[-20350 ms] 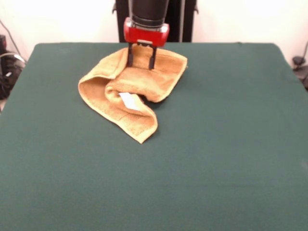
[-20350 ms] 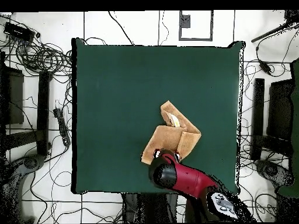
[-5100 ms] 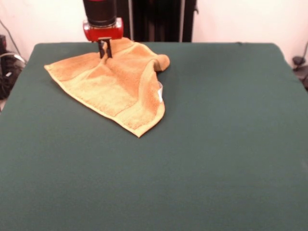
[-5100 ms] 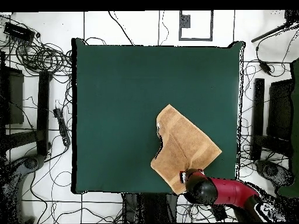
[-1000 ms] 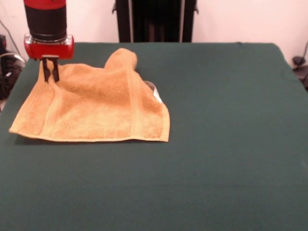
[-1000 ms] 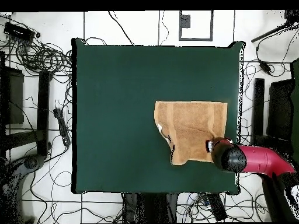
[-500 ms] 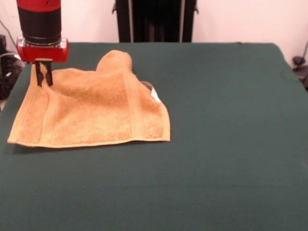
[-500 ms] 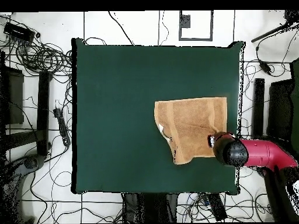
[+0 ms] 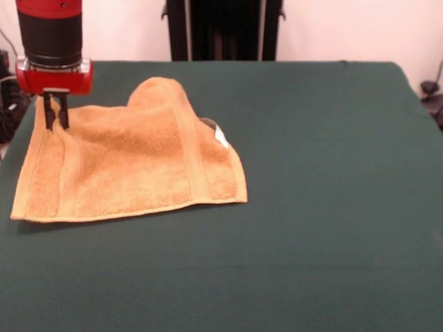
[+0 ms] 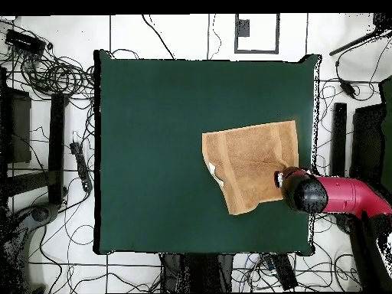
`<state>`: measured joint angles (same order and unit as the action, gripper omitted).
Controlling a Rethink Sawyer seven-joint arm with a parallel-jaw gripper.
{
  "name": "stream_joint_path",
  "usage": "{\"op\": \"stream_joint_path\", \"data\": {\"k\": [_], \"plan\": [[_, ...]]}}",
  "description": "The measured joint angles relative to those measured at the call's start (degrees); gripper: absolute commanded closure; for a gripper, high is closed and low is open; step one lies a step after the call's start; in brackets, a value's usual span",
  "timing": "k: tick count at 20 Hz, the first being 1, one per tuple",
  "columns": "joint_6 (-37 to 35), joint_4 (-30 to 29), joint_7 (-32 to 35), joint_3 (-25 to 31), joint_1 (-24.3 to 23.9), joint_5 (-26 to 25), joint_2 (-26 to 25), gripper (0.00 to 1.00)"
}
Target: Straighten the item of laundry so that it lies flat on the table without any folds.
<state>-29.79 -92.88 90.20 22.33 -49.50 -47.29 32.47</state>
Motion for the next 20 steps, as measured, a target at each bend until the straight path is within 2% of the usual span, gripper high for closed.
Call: {"op": "stream_joint_path", "data": {"k": [20], "plan": [[-1.7, 3.0, 0.0, 3.2, -1.6, -0.1, -0.3, 1.00]]}}
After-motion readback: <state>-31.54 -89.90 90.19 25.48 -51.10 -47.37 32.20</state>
